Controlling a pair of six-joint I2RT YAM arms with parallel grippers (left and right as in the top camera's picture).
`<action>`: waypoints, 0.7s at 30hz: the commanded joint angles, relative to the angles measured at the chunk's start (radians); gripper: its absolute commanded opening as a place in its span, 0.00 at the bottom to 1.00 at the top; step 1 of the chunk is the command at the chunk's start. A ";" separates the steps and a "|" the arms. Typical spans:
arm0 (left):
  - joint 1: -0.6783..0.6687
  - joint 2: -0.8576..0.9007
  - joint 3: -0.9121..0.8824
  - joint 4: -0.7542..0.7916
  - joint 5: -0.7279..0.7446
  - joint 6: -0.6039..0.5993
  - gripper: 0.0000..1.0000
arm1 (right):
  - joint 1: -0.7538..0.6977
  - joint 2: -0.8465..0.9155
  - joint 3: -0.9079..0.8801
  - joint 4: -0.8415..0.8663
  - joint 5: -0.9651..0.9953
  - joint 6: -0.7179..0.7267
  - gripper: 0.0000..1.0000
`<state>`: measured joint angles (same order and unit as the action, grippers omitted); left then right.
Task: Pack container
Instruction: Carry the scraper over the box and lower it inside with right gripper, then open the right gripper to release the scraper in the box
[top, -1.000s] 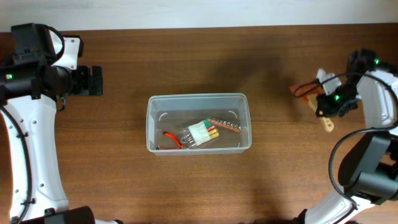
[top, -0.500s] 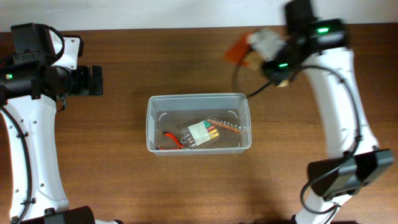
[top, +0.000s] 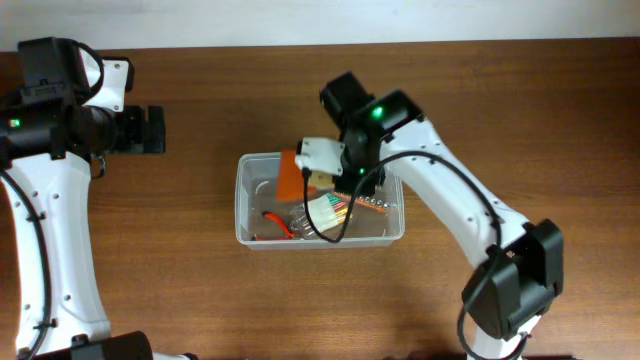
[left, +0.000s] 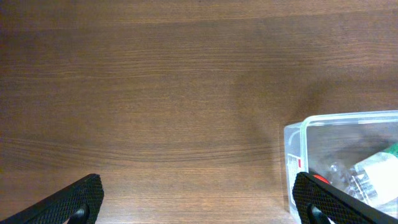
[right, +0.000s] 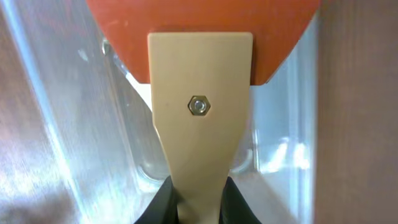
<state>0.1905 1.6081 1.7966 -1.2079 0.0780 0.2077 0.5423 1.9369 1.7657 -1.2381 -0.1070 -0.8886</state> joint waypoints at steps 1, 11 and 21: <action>0.004 -0.002 0.001 0.000 0.005 -0.013 0.99 | 0.000 0.003 -0.131 0.092 -0.016 -0.020 0.04; 0.004 -0.002 0.001 0.000 0.004 -0.013 0.99 | 0.000 0.003 -0.177 0.135 -0.017 -0.019 0.55; -0.005 -0.002 0.002 0.072 0.060 -0.012 0.99 | -0.016 -0.004 -0.041 0.143 -0.008 0.177 0.86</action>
<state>0.1905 1.6081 1.7966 -1.1770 0.0807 0.2073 0.5419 1.9518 1.6016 -1.0988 -0.1074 -0.8341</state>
